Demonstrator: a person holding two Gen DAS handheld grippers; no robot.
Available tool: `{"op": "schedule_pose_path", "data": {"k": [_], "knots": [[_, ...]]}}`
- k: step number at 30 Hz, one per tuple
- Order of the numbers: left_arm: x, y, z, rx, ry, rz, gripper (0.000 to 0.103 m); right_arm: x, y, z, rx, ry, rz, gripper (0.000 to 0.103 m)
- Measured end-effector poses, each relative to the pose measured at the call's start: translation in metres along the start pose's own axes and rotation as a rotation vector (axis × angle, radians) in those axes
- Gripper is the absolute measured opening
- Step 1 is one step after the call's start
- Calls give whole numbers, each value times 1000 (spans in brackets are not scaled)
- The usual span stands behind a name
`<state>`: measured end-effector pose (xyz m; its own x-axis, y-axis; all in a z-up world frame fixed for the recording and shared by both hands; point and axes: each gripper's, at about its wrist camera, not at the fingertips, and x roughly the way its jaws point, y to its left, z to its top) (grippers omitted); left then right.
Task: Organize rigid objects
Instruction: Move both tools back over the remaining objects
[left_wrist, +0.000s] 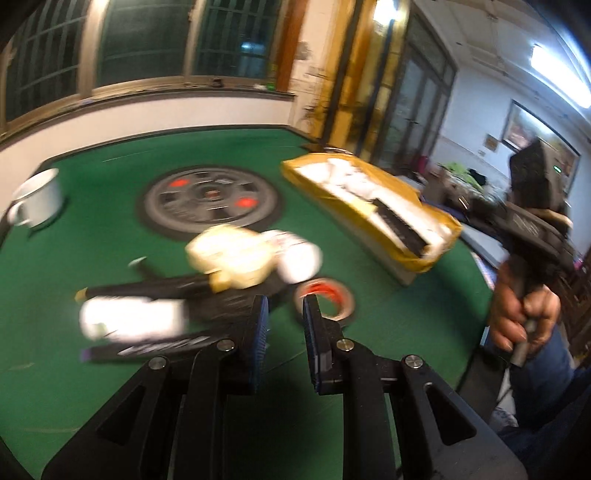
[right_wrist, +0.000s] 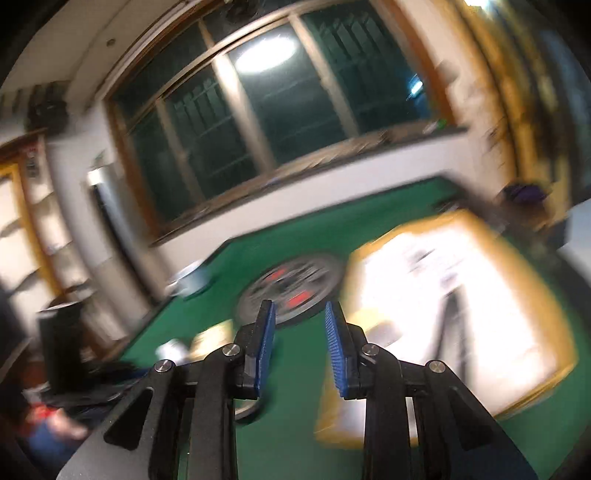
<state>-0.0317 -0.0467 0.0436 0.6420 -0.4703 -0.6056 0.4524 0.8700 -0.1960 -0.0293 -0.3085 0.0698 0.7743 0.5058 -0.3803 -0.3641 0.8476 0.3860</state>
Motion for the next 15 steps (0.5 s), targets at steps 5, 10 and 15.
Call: {"op": "schedule_pose_path", "data": {"k": [5, 10, 15], "knots": [[-1, 44, -13, -160, -5, -28, 17, 38, 43, -31, -66, 231, 65, 28], [6, 64, -13, -253, 6, 13, 17, 64, 64, -51, -90, 313, 3, 50], [13, 69, -16, -277, 39, -3, 17, 78, 73, -52, -153, 344, -70, 60]]}}
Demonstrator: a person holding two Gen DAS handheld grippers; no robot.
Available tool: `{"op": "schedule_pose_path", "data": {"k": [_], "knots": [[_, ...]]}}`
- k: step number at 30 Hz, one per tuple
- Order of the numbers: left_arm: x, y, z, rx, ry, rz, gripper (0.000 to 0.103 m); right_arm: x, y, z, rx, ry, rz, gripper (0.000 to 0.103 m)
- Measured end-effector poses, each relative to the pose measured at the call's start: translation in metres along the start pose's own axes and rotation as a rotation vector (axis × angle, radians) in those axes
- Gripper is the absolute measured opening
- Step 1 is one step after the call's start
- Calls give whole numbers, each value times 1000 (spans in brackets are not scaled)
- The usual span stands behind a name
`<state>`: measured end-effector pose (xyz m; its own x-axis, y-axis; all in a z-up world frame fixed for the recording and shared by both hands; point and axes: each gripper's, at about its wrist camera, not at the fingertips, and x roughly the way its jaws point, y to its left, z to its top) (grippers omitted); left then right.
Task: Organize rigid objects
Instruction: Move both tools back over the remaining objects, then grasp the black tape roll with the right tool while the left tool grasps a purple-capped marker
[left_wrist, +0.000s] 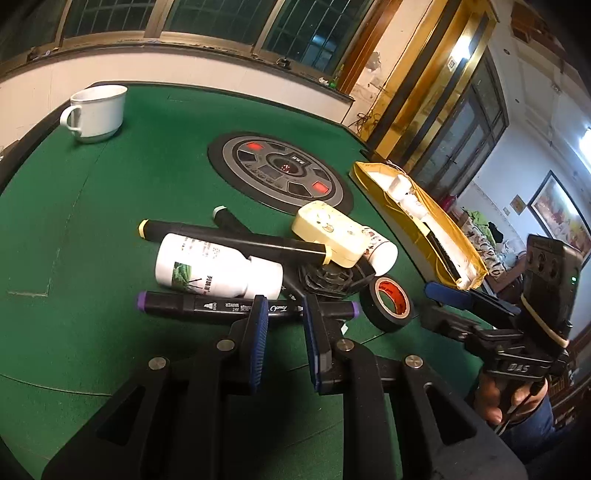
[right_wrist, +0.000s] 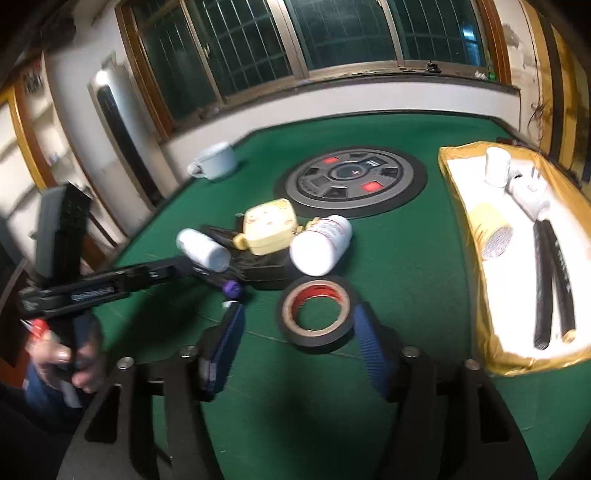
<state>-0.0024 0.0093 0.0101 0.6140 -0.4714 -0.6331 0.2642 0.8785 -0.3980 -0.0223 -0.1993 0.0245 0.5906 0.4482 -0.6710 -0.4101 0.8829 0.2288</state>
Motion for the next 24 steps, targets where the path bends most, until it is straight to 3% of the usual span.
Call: {"op": "schedule_pose_path", "data": {"k": [7, 12, 13, 21, 24], "knots": [[-1, -4, -4, 29, 17, -15, 17, 34, 12, 5, -113, 130, -129, 61], [-1, 4, -4, -1, 17, -13, 17, 56, 17, 8, -147, 194, -161, 60], [-1, 5, -4, -4, 15, -12, 17, 56, 18, 8, -151, 194, -170, 56], [-3, 6, -4, -7, 8, -20, 17, 38, -3, 11, -11, 157, -90, 56], [-6, 6, -4, -4, -3, -20, 17, 27, -8, 8, 2, 127, -112, 56]]}}
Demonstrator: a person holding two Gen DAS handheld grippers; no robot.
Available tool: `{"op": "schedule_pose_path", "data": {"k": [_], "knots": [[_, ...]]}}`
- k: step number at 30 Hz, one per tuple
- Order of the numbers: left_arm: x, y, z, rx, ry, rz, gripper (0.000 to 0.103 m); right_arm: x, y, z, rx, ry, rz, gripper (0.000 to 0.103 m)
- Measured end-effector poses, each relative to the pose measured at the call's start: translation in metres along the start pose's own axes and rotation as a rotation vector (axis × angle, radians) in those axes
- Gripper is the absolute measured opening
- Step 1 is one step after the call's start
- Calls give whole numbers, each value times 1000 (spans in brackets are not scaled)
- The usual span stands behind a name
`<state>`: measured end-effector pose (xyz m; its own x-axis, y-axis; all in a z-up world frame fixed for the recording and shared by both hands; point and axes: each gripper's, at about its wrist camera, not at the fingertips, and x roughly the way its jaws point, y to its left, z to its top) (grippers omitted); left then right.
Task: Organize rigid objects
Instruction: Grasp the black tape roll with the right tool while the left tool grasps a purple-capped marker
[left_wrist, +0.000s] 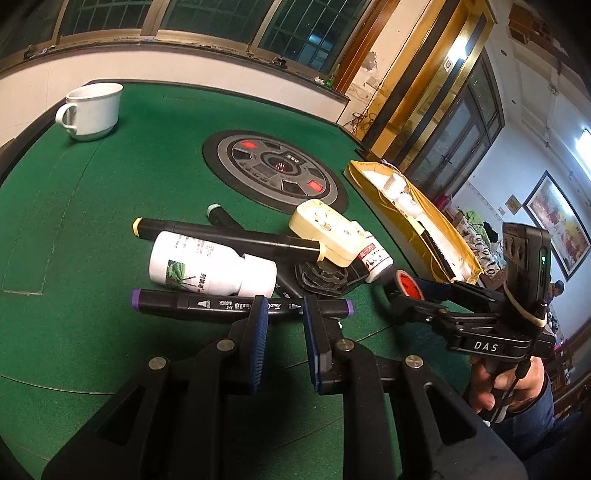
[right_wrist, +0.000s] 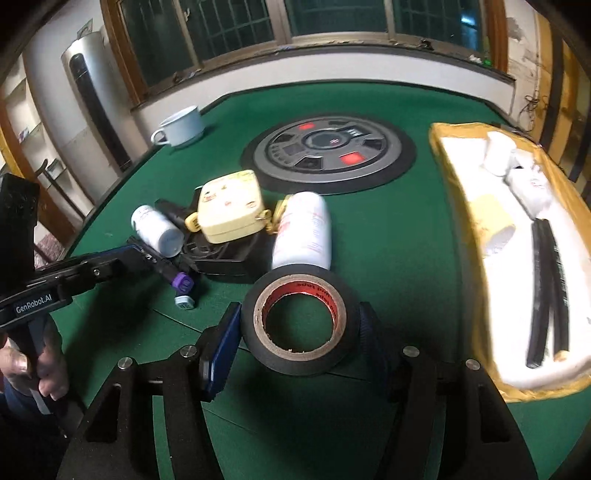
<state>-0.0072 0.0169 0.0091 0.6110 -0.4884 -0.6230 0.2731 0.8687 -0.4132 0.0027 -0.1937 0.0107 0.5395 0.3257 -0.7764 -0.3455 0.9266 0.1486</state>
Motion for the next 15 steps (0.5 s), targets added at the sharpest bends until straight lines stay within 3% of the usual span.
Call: {"op": "schedule_pose_path", "data": {"k": [5, 15], "knots": [[2, 6, 3, 42, 52, 11, 17, -8, -10, -10, 36, -15, -2, 56], [8, 61, 26, -102, 86, 28, 17, -14, -20, -11, 90, -50, 68, 56]]}}
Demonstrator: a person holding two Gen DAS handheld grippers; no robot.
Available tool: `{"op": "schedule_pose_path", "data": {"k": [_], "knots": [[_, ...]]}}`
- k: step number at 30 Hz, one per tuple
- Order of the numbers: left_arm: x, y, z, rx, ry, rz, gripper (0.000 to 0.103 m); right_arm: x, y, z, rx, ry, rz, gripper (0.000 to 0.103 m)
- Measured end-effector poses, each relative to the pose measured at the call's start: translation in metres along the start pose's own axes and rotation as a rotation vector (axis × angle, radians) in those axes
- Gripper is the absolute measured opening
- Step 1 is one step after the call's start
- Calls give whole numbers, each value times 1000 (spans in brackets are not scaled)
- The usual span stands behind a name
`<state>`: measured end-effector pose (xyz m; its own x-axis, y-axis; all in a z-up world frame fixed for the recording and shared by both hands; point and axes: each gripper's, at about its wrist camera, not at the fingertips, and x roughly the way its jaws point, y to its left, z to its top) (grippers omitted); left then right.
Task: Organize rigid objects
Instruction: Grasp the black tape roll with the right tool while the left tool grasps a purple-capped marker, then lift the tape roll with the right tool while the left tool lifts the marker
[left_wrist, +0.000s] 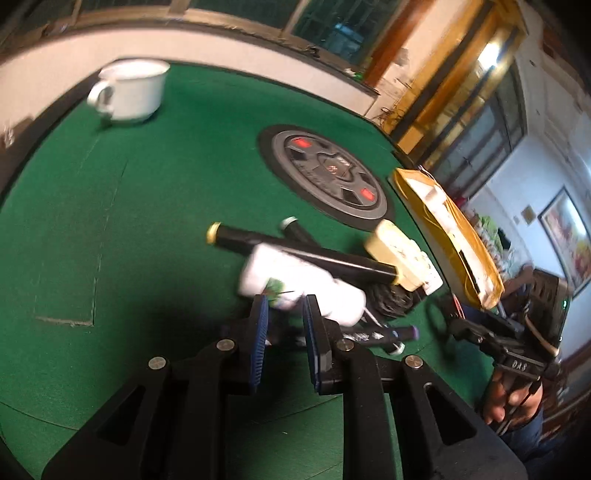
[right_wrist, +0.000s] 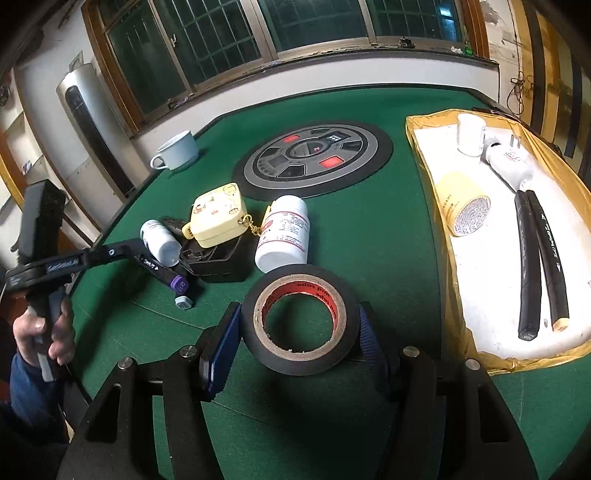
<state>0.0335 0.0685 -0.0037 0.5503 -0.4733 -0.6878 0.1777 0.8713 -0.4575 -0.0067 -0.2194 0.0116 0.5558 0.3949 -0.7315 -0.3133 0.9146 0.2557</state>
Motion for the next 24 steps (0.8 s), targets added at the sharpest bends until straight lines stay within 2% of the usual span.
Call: {"op": "schedule_pose_path", "data": {"k": [2, 4, 8, 13, 21, 24], "knots": [[6, 2, -4, -20, 64, -36, 16, -1, 0, -1, 4, -1, 1, 56], [4, -8, -11, 28, 104, -43, 17, -1, -1, -1, 8, -2, 6, 56], [-5, -37, -40, 139, 235, -148, 17, -3, -3, -2, 19, -8, 20, 56], [-17, -69, -66, 296, 248, -140, 17, -3, -6, -2, 34, -12, 35, 56], [-26, -111, -96, 558, 330, -167, 17, -4, -10, -2, 48, -19, 52, 56], [-29, -119, -104, 628, 361, -181, 19, -5, -9, -2, 48, -17, 52, 56]]}}
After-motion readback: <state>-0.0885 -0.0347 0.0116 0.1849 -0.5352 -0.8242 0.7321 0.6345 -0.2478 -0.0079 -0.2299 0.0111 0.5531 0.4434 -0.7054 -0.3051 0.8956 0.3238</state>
